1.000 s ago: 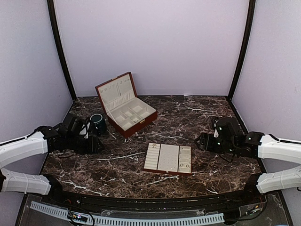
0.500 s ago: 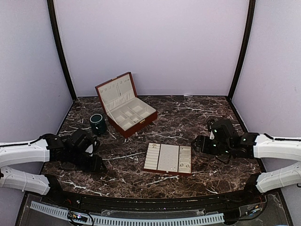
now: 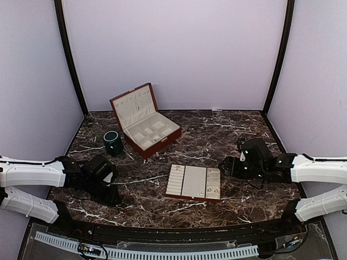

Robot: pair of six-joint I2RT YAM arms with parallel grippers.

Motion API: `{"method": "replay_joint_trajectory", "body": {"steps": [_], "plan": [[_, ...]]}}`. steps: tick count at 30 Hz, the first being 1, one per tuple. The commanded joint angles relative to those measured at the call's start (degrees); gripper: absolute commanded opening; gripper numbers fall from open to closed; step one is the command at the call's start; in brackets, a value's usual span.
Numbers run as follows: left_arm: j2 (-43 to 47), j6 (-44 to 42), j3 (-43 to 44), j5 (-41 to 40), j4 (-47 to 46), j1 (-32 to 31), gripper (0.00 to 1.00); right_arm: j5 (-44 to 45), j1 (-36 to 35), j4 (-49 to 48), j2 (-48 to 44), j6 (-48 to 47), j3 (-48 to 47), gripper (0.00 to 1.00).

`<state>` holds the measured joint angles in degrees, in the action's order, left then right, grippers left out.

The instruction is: Organize the mixed jewelry

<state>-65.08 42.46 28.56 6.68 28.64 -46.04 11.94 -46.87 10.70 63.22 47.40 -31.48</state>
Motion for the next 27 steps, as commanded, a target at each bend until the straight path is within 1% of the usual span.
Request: {"method": "replay_joint_trajectory", "body": {"steps": [1,13,27], "plan": [[-0.7,-0.4,-0.8,-0.3,-0.3,-0.4,0.24,1.3,-0.5,-1.7,0.1,0.7,0.5,0.79],[-2.8,-1.4,-0.4,-1.5,0.1,-0.5,0.13,1.6,-0.6,-1.9,0.1,0.9,0.9,0.79],[-2.4,-1.6,0.0,-2.2,1.4,-0.5,0.00,1.9,-0.6,-2.0,0.2,0.9,0.7,0.79]]}}
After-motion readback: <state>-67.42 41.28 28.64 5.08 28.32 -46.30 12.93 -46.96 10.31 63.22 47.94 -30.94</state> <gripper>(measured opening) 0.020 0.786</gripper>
